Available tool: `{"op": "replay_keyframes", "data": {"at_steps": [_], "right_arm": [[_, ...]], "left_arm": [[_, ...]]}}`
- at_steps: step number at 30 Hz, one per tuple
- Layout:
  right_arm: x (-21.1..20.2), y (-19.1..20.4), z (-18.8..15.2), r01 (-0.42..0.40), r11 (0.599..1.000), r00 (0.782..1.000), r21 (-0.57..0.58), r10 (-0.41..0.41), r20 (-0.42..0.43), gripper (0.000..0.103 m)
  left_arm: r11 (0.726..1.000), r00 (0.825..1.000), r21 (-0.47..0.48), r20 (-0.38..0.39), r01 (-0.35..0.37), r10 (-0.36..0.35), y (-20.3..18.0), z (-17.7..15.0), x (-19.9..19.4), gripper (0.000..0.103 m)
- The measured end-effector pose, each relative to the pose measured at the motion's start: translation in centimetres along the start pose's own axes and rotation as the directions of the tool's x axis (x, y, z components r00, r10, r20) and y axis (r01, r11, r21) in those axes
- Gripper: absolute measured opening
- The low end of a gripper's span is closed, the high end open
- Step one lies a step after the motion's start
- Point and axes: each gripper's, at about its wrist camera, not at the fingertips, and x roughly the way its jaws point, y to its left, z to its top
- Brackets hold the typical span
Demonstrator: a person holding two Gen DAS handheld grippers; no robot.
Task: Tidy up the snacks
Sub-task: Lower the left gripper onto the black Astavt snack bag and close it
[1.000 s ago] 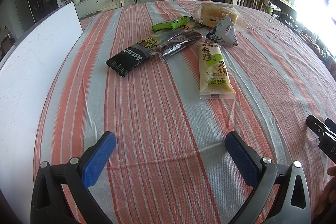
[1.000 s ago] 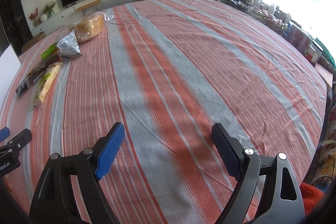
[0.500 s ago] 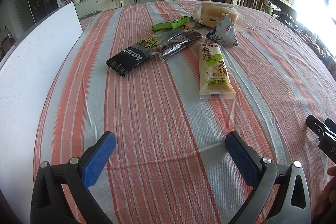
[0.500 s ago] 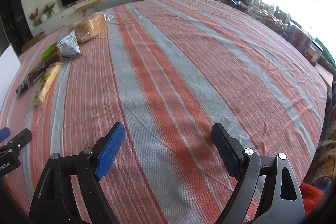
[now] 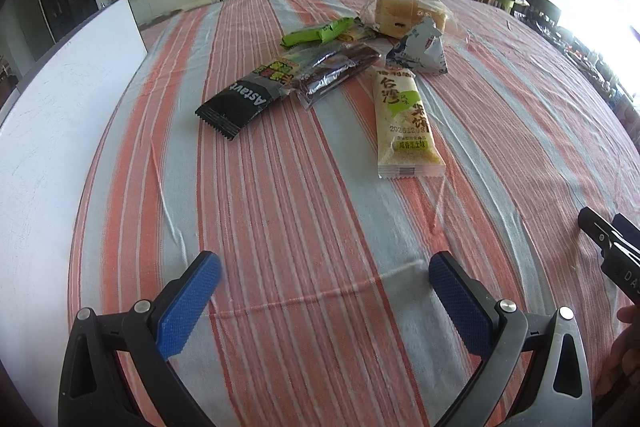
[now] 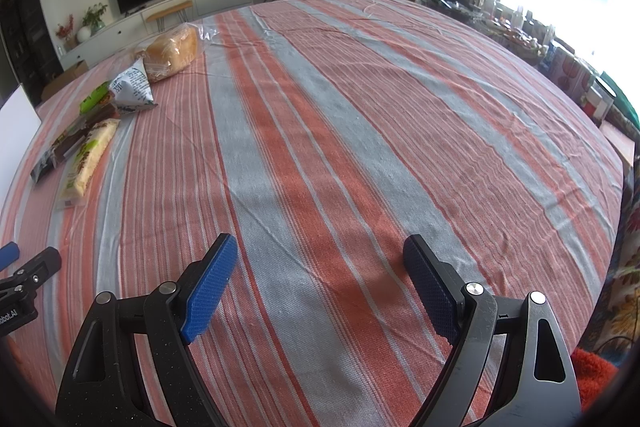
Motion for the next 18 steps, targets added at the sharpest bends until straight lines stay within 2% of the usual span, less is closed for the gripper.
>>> {"op": "replay_keyframes", "data": {"at_steps": [1, 3, 5, 7, 10, 12, 14, 16, 18], "right_arm": [[0.0, 0.0, 0.0, 0.000, 1.000, 1.000, 0.000, 0.000, 0.000, 0.088], [0.0, 0.0, 0.0, 0.001, 1.000, 1.000, 0.000, -0.001, 0.000, 0.088], [0.0, 0.0, 0.0, 0.001, 1.000, 1.000, 0.000, -0.001, 0.000, 0.088], [0.0, 0.0, 0.0, 0.000, 1.000, 1.000, 0.000, 0.000, 0.000, 0.088], [0.0, 0.0, 0.0, 0.000, 1.000, 1.000, 0.000, 0.000, 0.000, 0.088], [0.0, 0.0, 0.0, 0.000, 1.000, 1.000, 0.000, 0.000, 0.000, 0.088], [0.0, 0.0, 0.0, 0.000, 1.000, 1.000, 0.000, 0.000, 0.000, 0.088], [0.0, 0.0, 0.0, 0.001, 1.000, 1.000, 0.000, -0.001, 0.000, 0.088], [0.0, 0.0, 0.0, 0.000, 1.000, 1.000, 0.000, 0.000, 0.000, 0.088]], "left_arm": [[1.000, 1.000, -0.017, -0.012, 0.021, -0.021, 0.6, 0.3, -0.4, 0.103], [0.996, 0.998, -0.061, 0.014, 0.060, -0.059, 2.2, 1.1, -1.8, 0.103], [0.994, 0.997, -0.087, 0.047, 0.066, -0.062, 3.7, 2.3, -3.1, 0.103], [0.995, 0.997, -0.086, 0.056, 0.050, -0.045, 4.6, 4.0, -3.4, 0.103], [0.999, 0.999, -0.024, 0.037, -0.029, 0.030, 4.9, 6.9, -2.7, 0.102], [0.998, 0.998, 0.002, 0.024, -0.063, 0.063, 5.4, 8.9, -1.4, 0.094], [0.996, 0.997, -0.028, -0.013, -0.080, 0.079, 6.3, 10.9, 0.4, 0.079], [0.997, 0.998, -0.061, -0.045, -0.054, 0.052, 6.7, 12.4, 2.1, 0.076], [0.998, 0.998, -0.053, -0.064, -0.022, 0.018, 6.2, 13.5, 3.8, 0.075]]}}
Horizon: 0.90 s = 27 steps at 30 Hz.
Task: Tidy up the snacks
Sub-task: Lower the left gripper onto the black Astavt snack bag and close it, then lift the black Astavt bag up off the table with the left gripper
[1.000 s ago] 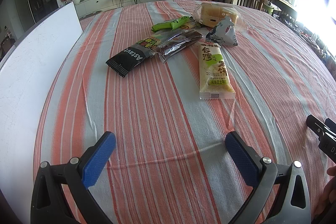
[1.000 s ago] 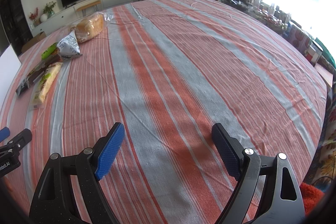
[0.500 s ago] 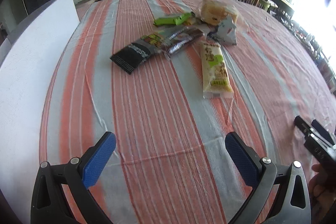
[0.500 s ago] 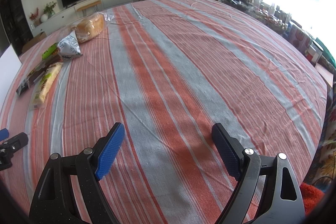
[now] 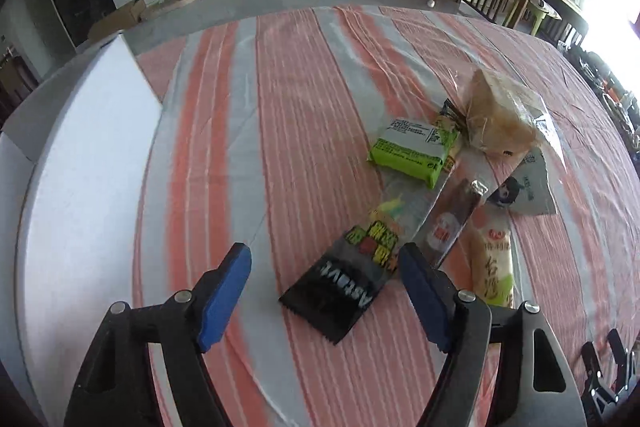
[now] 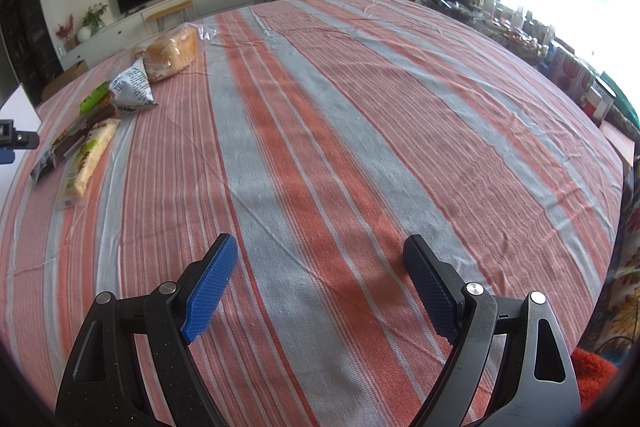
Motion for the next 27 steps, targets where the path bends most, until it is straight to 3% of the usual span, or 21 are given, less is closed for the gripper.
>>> {"op": "replay_keyframes", "data": {"at_steps": [4, 6, 8, 9, 11, 15, 21, 24, 25, 26, 27], "right_arm": [[0.0, 0.0, 0.0, 0.000, 1.000, 1.000, 0.000, 0.000, 0.000, 0.088], [0.0, 0.0, 0.0, 0.000, 1.000, 1.000, 0.000, 0.000, 0.000, 0.088], [0.0, 0.0, 0.0, 0.000, 1.000, 1.000, 0.000, 0.000, 0.000, 0.088], [0.0, 0.0, 0.0, 0.000, 1.000, 1.000, 0.000, 0.000, 0.000, 0.088], [0.0, 0.0, 0.0, 0.001, 1.000, 1.000, 0.000, -0.001, 0.000, 0.088], [0.0, 0.0, 0.0, 0.000, 1.000, 1.000, 0.000, 0.000, 0.000, 0.088], [0.0, 0.1, 0.0, 0.000, 1.000, 1.000, 0.000, 0.000, 0.000, 0.088], [0.0, 0.0, 0.0, 0.001, 1.000, 1.000, 0.000, -0.001, 0.000, 0.088], [0.0, 0.0, 0.0, 0.001, 1.000, 1.000, 0.000, -0.001, 0.000, 0.088], [0.0, 0.0, 0.0, 0.001, 1.000, 1.000, 0.000, -0.001, 0.000, 0.088], [0.0, 0.0, 0.0, 0.000, 1.000, 1.000, 0.000, 0.000, 0.000, 0.088]], "left_arm": [[0.997, 1.000, 0.077, 0.003, 0.009, -0.009, -2.3, 1.3, 2.3, 0.073], [0.993, 1.000, 0.113, -0.003, 0.011, -0.011, -3.0, 1.5, 3.0, 0.062], [0.992, 0.997, 0.102, -0.003, 0.073, -0.073, -2.9, 1.3, 3.0, 0.040], [0.992, 0.996, 0.091, -0.006, 0.089, -0.089, -2.8, 1.0, 2.8, 0.038], [0.991, 0.995, 0.092, 0.002, 0.097, -0.098, -2.7, 0.0, 1.9, 0.022], [0.990, 0.990, 0.022, -0.024, 0.137, -0.136, -1.6, -4.0, -0.4, 0.016], [0.979, 0.981, -0.085, -0.051, 0.183, -0.188, 0.1, -12.5, -4.8, 0.016], [0.984, 0.987, -0.074, -0.021, 0.160, -0.162, 0.4, -15.1, -6.1, 0.020], [0.988, 0.990, -0.061, -0.006, 0.143, -0.144, 0.2, -15.5, -6.3, 0.037], [0.991, 0.992, -0.049, 0.004, 0.126, -0.126, 0.1, -15.7, -6.2, 0.063], [0.993, 0.994, -0.044, 0.007, 0.106, -0.106, 0.2, -15.8, -5.9, 0.075]]}}
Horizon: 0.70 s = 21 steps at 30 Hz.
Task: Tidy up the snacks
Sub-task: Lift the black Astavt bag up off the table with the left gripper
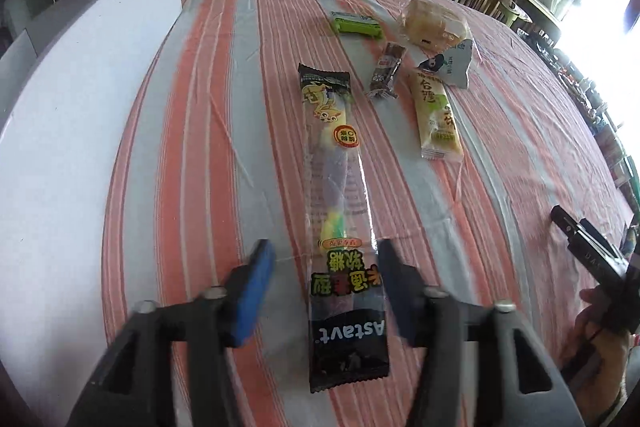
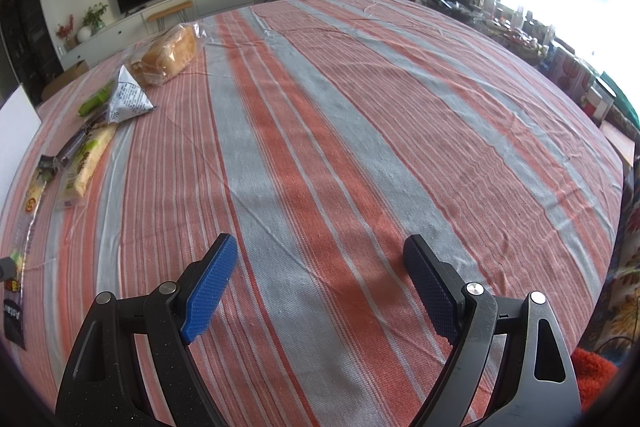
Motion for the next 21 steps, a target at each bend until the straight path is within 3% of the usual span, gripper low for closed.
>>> {"op": "replay_keyframes", "data": {"at_steps": [1, 9, 13, 21], "right_arm": [[0.0, 0.0, 0.0, 0.000, 1.000, 1.000, 0.000, 0.000, 0.000, 0.088], [0.0, 0.0, 0.0, 0.000, 1.000, 1.000, 0.000, 0.000, 0.000, 0.088], [0.0, 0.0, 0.0, 0.000, 1.000, 1.000, 0.000, 0.000, 0.000, 0.088], [0.0, 0.0, 0.0, 0.000, 1.000, 1.000, 0.000, 0.000, 0.000, 0.088]], "left_arm": [[1.000, 1.000, 0.000, 0.011, -0.023, 0.023, 0.0, 0.0, 0.3, 0.083], [0.990, 0.988, 0.067, 0.095, -0.125, 0.119, -0.8, 0.7, 2.3, 0.093], [0.990, 0.983, 0.047, 0.128, -0.135, 0.128, -0.6, 0.6, 2.6, 0.102], [0.989, 0.978, 0.028, 0.151, -0.147, 0.141, -0.4, 0.4, 2.7, 0.103]]}}
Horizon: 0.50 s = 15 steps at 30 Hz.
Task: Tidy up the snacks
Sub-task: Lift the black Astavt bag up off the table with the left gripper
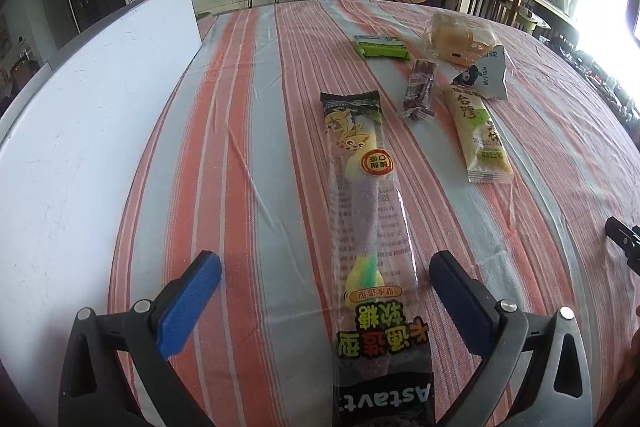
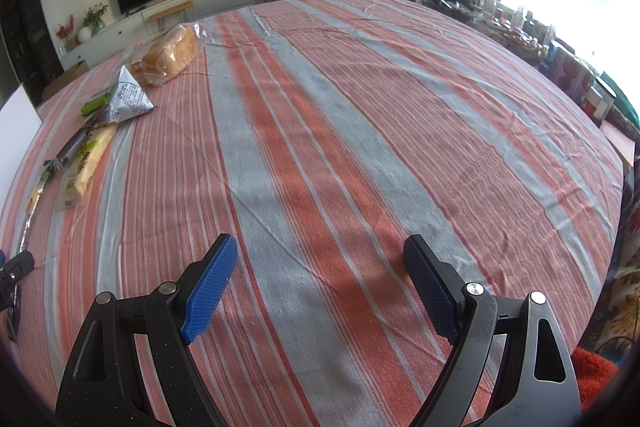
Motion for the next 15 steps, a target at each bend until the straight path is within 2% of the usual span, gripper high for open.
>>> {"op": "replay_keyframes", "data": {"at_steps": [15], "right_arm": [[0.01, 0.01, -0.01, 0.000, 1.000, 1.000, 0.000, 0.000, 0.000, 0.088]], "left_arm": [[0.997, 0.999, -0.057, 0.005, -0.045, 0.046, 0.56, -0.07, 0.09, 0.103]]}}
